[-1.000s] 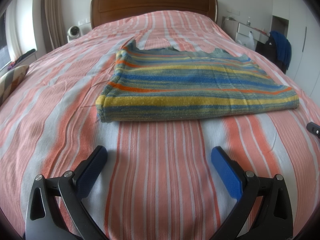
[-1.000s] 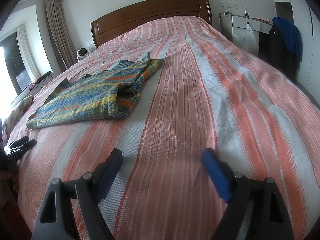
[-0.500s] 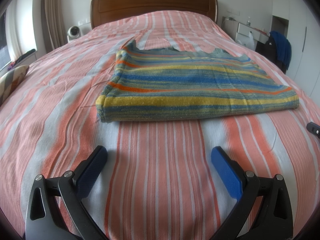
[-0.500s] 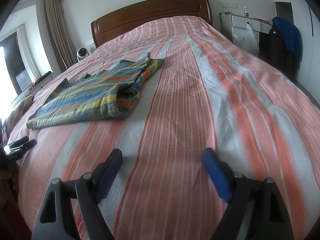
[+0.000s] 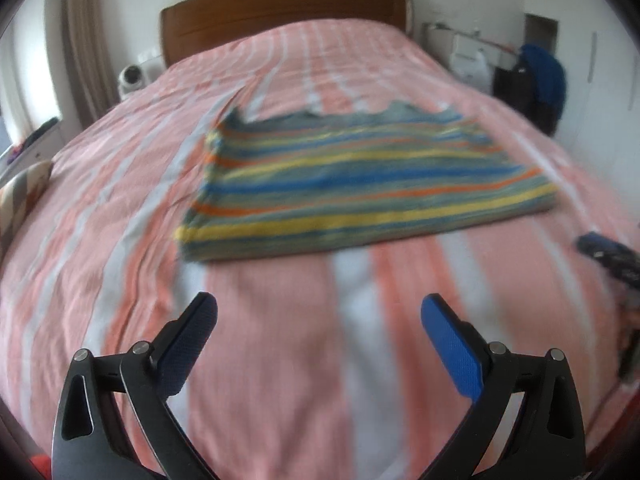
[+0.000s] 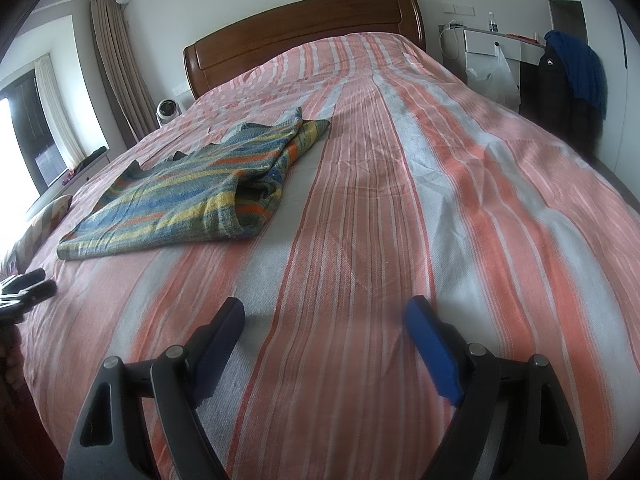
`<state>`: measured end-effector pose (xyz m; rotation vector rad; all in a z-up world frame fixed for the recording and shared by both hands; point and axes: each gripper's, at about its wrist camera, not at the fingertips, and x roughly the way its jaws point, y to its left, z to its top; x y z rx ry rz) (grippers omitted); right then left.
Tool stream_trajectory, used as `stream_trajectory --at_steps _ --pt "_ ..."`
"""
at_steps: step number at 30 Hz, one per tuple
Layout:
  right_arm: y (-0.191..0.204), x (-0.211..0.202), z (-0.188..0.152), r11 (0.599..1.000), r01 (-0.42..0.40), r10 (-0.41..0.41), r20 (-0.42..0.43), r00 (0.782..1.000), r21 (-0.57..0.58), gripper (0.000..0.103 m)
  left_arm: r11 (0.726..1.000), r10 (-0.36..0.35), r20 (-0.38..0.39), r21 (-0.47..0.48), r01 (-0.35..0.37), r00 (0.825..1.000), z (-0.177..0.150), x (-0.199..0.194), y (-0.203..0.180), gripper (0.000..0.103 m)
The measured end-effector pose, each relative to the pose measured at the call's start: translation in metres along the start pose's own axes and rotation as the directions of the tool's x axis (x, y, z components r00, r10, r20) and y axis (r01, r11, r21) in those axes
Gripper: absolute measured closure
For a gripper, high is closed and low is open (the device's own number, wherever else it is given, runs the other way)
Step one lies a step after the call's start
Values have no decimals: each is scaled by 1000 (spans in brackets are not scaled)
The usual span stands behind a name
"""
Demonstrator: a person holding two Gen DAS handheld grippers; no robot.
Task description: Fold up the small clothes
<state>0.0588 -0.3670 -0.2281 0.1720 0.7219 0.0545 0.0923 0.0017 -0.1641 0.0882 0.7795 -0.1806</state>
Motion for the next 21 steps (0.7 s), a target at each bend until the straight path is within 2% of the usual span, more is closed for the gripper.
stream_trajectory --at_steps 6,11,21 --pt "-2 -2 1 1000 -7 7 1 1000 4 20 996 -83 -64 18 84 994 -1 3 -36 1" --pt "-1 -6 -2 1000 -8 8 10 1000 -1 19 992 -97 -75 69 102 992 -8 -4 -53 1" --pt "0 -20 0 1000 -21 21 24 999 15 19 989 -108 -65 93 114 992 -11 -14 -66 1"
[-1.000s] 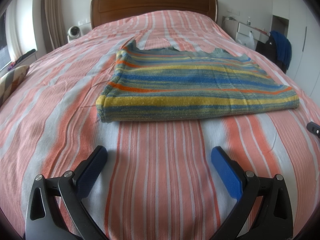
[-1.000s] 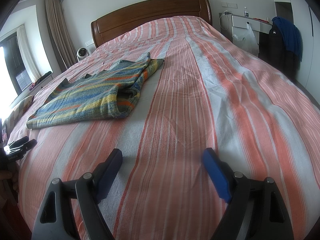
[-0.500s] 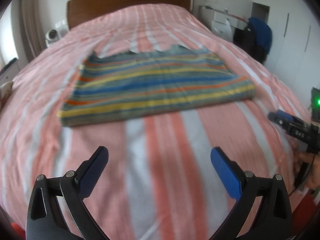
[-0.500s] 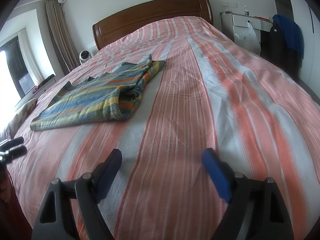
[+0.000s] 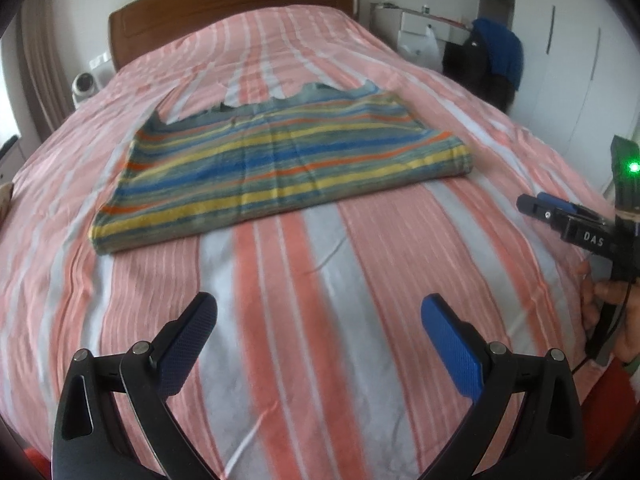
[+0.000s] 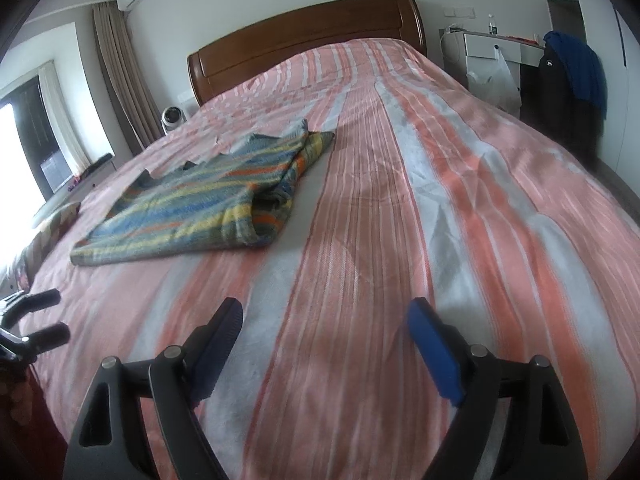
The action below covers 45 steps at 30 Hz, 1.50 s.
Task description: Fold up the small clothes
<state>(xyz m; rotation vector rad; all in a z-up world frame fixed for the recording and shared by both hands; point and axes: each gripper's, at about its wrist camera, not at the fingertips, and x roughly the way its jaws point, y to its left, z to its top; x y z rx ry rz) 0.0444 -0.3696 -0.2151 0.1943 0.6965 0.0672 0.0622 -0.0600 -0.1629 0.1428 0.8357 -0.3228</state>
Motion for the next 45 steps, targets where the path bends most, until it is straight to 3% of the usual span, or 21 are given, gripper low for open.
stream_trajectory --at_steps 7,12,14,16,18,19,20,21,22,23,25,26,28,30,31,32,35,39,45 --pt "-11 -15 24 999 -25 26 -17 1000 26 19 991 -85 16 107 82 996 29 14 -43 1" --pt "-29 -18 72 998 -63 63 -20 998 -16 19 955 -170 20 249 160 985 69 51 -97 1" --pt "-37 -8 91 996 -89 88 -44 995 -22 19 938 -145 -1 318 137 990 83 80 -120 1" --pt "-44 5 107 993 -118 116 -74 990 -16 19 937 -61 -22 344 65 998 93 111 -130 2" --pt "-51 25 121 987 -163 163 -122 979 6 19 949 -53 -46 308 65 997 101 127 -126 10" --pt "-54 34 127 982 -187 189 -144 971 23 19 961 -74 -56 263 86 996 104 130 -119 23" --pt "-55 49 134 971 -234 240 -175 955 55 19 974 -91 -56 201 101 994 109 132 -109 43" --pt "-56 63 140 958 -275 286 -201 937 83 19 979 -95 -54 177 103 994 110 132 -105 51" --pt "-55 80 147 941 -316 335 -229 914 118 19 983 -91 -50 158 98 995 112 132 -100 73" --pt "-54 100 153 924 -348 379 -254 890 157 19 985 -82 -45 146 88 996 113 132 -96 86" --pt "-49 165 166 892 -360 438 -330 836 273 19 987 -105 -41 114 109 994 113 131 -91 88" --pt "-49 165 166 892 -360 438 -330 836 273 19 988 -117 -36 102 120 993 112 130 -89 89" --pt "-41 203 171 875 -349 460 -355 814 335 19 986 -138 -23 91 140 990 110 125 -86 90" --pt "-28 226 177 850 -365 496 -341 799 380 26 984 -160 -10 77 160 987 111 121 -83 91" --pt "-20 232 181 848 -367 498 -340 797 381 53 983 -174 -3 62 174 985 111 119 -80 91" --pt "-8 238 185 861 -358 484 -366 795 362 91 981 -190 4 42 189 982 111 115 -75 92" --pt "21 228 201 919 -317 387 -388 836 235 90 975 -221 39 -19 222 974 115 101 -52 92" --pt "62 194 222 914 -378 406 -333 851 150 90 958 -246 93 -128 257 965 110 72 -7 92" --pt "147 179 238 882 -465 461 -339 820 74 90 922 -219 153 -290 256 964 87 34 67 93"
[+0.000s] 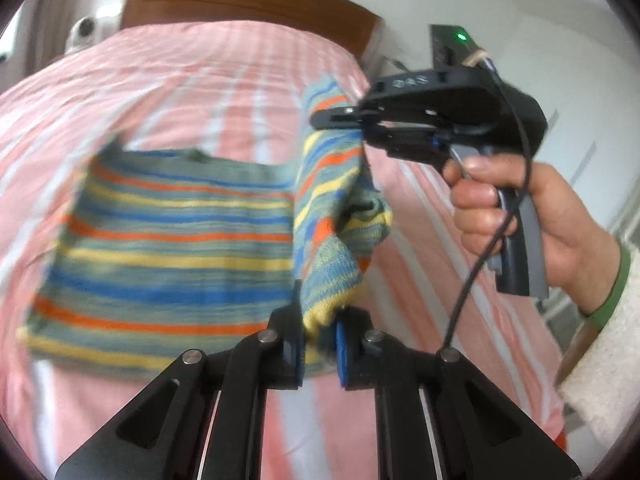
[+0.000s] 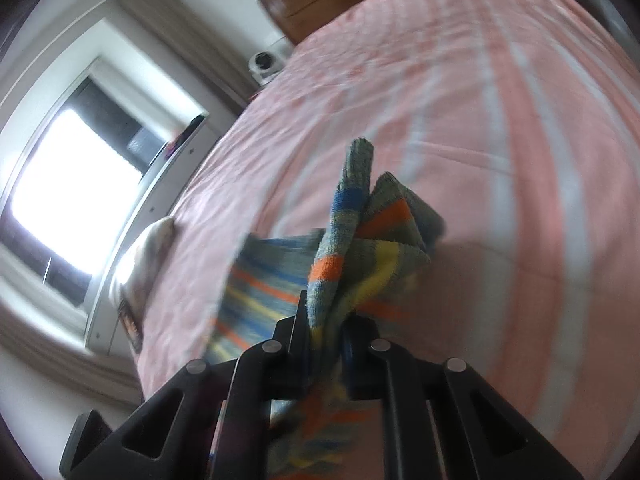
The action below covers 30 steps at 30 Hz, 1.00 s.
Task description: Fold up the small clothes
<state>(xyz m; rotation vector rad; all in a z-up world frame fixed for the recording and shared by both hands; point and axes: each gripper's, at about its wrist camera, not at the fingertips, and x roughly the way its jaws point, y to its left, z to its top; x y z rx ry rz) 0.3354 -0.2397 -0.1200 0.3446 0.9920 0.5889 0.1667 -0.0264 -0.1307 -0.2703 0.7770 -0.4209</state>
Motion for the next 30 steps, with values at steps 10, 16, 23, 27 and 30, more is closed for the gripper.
stream_trajectory --at_steps 10,16,23,27,30 --pt "101 121 9 993 -14 2 -105 995 -116 89 976 139 -18 -169 -141 990 -4 -23 89 91" --pt "98 173 -8 991 -129 132 -130 983 36 54 917 259 -72 -294 -269 963 -17 -31 131 28" --pt "107 97 -18 994 -53 58 47 997 -98 45 949 208 -20 -237 -207 978 -14 -38 111 16" --pt "107 50 -45 970 89 -66 109 992 -224 40 959 204 -6 -197 -201 979 -6 -34 103 15" --pt "100 33 -74 941 177 -149 114 982 -289 40 951 233 -19 -205 -232 972 3 -21 106 13"
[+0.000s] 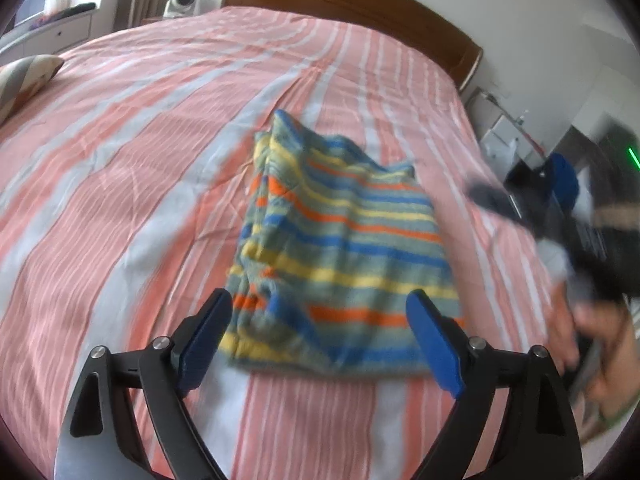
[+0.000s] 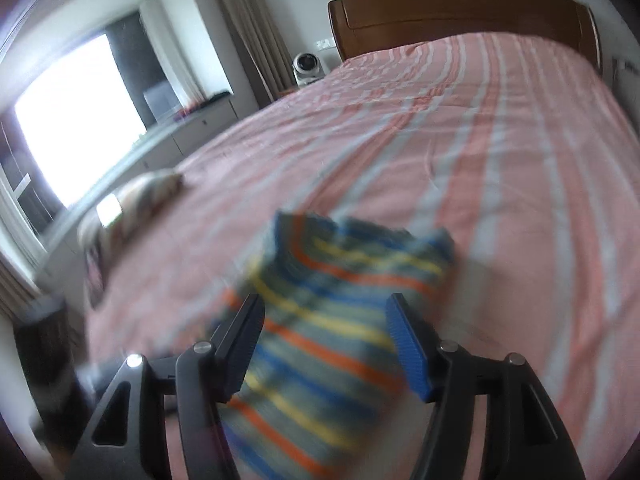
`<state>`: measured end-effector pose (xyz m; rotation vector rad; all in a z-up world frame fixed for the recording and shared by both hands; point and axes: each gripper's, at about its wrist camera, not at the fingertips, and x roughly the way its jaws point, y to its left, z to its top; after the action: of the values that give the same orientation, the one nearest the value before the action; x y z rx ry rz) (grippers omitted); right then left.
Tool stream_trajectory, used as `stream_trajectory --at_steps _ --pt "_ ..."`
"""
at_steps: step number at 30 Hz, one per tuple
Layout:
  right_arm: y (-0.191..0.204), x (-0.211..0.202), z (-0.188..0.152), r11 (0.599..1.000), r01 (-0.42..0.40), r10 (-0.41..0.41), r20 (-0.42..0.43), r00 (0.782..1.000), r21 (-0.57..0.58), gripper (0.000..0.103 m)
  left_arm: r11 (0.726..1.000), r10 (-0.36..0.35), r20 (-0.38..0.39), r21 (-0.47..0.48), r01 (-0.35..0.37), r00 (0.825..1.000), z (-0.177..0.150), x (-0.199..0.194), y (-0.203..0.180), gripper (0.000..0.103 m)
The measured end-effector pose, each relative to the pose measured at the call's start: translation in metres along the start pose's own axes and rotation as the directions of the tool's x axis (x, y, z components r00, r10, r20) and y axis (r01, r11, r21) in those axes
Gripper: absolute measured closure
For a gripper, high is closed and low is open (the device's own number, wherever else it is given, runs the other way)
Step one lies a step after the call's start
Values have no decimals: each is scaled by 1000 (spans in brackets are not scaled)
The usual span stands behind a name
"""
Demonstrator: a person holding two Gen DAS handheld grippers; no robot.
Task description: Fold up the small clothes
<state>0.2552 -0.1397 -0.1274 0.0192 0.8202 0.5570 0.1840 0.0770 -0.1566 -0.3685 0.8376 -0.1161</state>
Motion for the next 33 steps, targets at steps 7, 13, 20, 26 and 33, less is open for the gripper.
stream_trajectory --at_steps 7,13,20,26,33 --pt "2 23 -81 1000 25 -24 -135 991 5 40 978 194 -90 -54 -199 977 3 35 37 22" --pt "-7 18 -90 996 28 -19 -114 993 82 40 993 109 -28 -44 -110 994 13 -3 35 13" --pt "5 -2 -47 998 46 -47 13 999 45 40 999 49 -32 25 -48 998 44 37 15 9" --pt "9 47 -64 999 37 -34 -111 993 25 38 983 181 -101 28 -179 978 46 53 42 23" --pt "26 -1 -53 1000 8 -8 33 999 -7 38 986 149 -59 84 -144 987 33 25 41 9"
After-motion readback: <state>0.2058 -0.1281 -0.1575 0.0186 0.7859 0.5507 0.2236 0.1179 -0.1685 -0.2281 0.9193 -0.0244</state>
